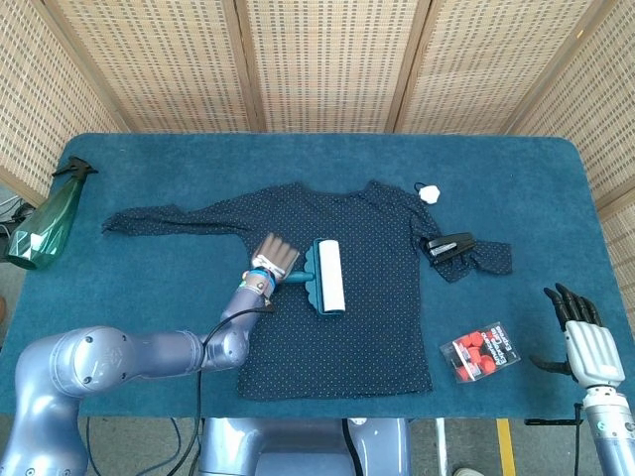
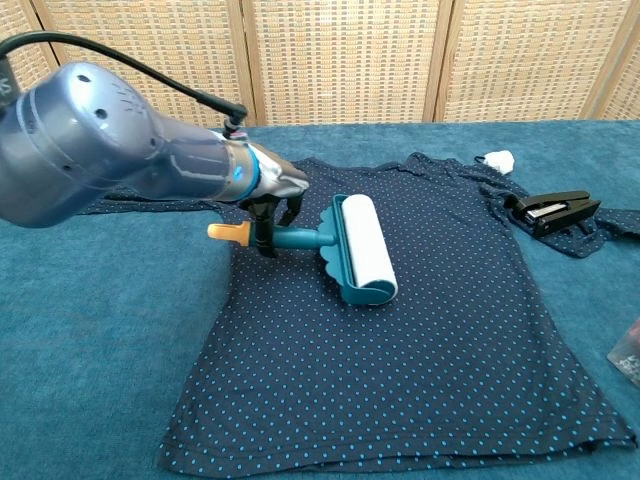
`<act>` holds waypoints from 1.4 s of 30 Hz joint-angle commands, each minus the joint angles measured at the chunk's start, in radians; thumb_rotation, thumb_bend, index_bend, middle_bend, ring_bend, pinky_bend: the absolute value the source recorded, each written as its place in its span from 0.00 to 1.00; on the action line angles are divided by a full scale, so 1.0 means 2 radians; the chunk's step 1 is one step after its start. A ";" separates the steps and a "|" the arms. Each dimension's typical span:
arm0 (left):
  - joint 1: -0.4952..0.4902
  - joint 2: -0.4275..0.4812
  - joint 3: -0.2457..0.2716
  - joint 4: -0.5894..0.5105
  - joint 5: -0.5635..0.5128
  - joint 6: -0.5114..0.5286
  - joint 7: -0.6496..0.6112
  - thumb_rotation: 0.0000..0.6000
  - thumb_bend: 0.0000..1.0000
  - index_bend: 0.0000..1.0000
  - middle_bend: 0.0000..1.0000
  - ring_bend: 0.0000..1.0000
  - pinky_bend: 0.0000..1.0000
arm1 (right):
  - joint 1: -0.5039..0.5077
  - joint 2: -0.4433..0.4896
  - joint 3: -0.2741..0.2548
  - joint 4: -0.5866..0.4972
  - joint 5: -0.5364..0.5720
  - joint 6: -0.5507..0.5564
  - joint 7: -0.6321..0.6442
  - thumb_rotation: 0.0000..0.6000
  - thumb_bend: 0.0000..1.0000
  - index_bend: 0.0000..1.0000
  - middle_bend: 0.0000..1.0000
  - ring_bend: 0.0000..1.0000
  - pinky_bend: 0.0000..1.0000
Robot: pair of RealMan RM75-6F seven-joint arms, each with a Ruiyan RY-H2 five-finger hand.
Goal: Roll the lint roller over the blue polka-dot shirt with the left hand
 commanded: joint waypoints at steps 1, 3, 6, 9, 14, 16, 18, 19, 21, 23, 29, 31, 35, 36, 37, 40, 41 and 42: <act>0.010 0.011 0.007 -0.011 0.007 0.004 -0.004 1.00 0.37 0.85 0.95 0.81 0.72 | 0.000 0.000 -0.001 -0.002 -0.002 0.002 -0.003 1.00 0.10 0.00 0.00 0.00 0.00; 0.021 0.023 0.017 -0.020 0.011 0.008 -0.009 1.00 0.37 0.85 0.95 0.81 0.72 | -0.001 0.000 -0.002 -0.005 -0.005 0.004 -0.007 1.00 0.10 0.00 0.00 0.00 0.00; 0.034 0.037 0.024 -0.033 0.026 0.009 -0.020 1.00 0.37 0.85 0.95 0.81 0.72 | -0.002 -0.001 -0.003 -0.008 -0.007 0.007 -0.011 1.00 0.10 0.00 0.00 0.00 0.00; 0.052 0.052 0.035 -0.044 0.045 0.011 -0.032 1.00 0.37 0.85 0.95 0.81 0.72 | -0.002 -0.001 -0.005 -0.012 -0.010 0.010 -0.017 1.00 0.10 0.00 0.00 0.00 0.00; 0.098 0.096 0.066 -0.068 0.092 0.017 -0.066 1.00 0.37 0.85 0.95 0.81 0.72 | -0.002 -0.006 -0.012 -0.021 -0.023 0.015 -0.036 1.00 0.10 0.00 0.00 0.00 0.00; 0.111 0.108 0.069 -0.074 0.114 0.016 -0.081 1.00 0.36 0.85 0.95 0.81 0.72 | -0.002 -0.006 -0.013 -0.024 -0.025 0.017 -0.041 1.00 0.10 0.00 0.00 0.00 0.00; 0.122 0.119 0.071 -0.078 0.133 0.016 -0.093 1.00 0.36 0.85 0.95 0.81 0.72 | -0.003 -0.007 -0.015 -0.027 -0.028 0.019 -0.045 1.00 0.10 0.00 0.00 0.00 0.00; 0.126 0.123 0.072 -0.079 0.139 0.017 -0.098 1.00 0.36 0.85 0.95 0.81 0.72 | -0.003 -0.007 -0.015 -0.028 -0.029 0.020 -0.046 1.00 0.10 0.00 0.00 0.00 0.00; 0.135 0.131 0.073 -0.082 0.153 0.018 -0.108 1.00 0.35 0.85 0.93 0.79 0.71 | -0.003 -0.007 -0.016 -0.030 -0.032 0.022 -0.050 1.00 0.10 0.00 0.00 0.00 0.00; 0.143 0.138 0.076 -0.083 0.166 0.020 -0.115 1.00 0.33 0.85 0.90 0.76 0.70 | -0.003 -0.007 -0.018 -0.032 -0.034 0.024 -0.052 1.00 0.10 0.00 0.00 0.00 0.00; 0.165 0.146 0.086 -0.081 0.214 0.044 -0.122 1.00 0.19 0.60 0.56 0.48 0.47 | -0.005 -0.008 -0.021 -0.038 -0.041 0.029 -0.059 1.00 0.10 0.00 0.00 0.00 0.00; 0.172 0.147 0.088 -0.080 0.223 0.048 -0.124 1.00 0.14 0.43 0.33 0.23 0.29 | -0.005 -0.007 -0.022 -0.041 -0.044 0.032 -0.061 1.00 0.10 0.00 0.00 0.00 0.00; 0.180 0.147 0.090 -0.079 0.237 0.054 -0.121 1.00 0.07 0.08 0.00 0.00 0.00 | -0.006 -0.007 -0.022 -0.043 -0.047 0.036 -0.063 1.00 0.10 0.00 0.00 0.00 0.00; 0.182 0.148 0.089 -0.081 0.239 0.055 -0.120 1.00 0.07 0.03 0.00 0.00 0.00 | -0.007 -0.006 -0.022 -0.044 -0.047 0.037 -0.063 1.00 0.10 0.00 0.00 0.00 0.00; 0.183 0.149 0.089 -0.081 0.239 0.056 -0.121 1.00 0.07 0.01 0.00 0.00 0.00 | -0.007 -0.006 -0.022 -0.044 -0.047 0.037 -0.062 1.00 0.10 0.00 0.00 0.00 0.00; 0.192 0.150 0.079 -0.085 0.246 0.071 -0.131 1.00 0.07 0.00 0.00 0.00 0.00 | -0.007 -0.005 -0.022 -0.045 -0.048 0.038 -0.061 1.00 0.10 0.00 0.00 0.00 0.00; 0.196 0.151 0.076 -0.086 0.251 0.077 -0.137 1.00 0.07 0.00 0.00 0.00 0.00 | -0.007 -0.005 -0.023 -0.045 -0.049 0.038 -0.061 1.00 0.10 0.00 0.00 0.00 0.00; 0.203 0.152 0.071 -0.088 0.259 0.083 -0.147 1.00 0.07 0.00 0.00 0.00 0.00 | -0.007 -0.004 -0.023 -0.046 -0.049 0.039 -0.061 1.00 0.10 0.00 0.00 0.00 0.00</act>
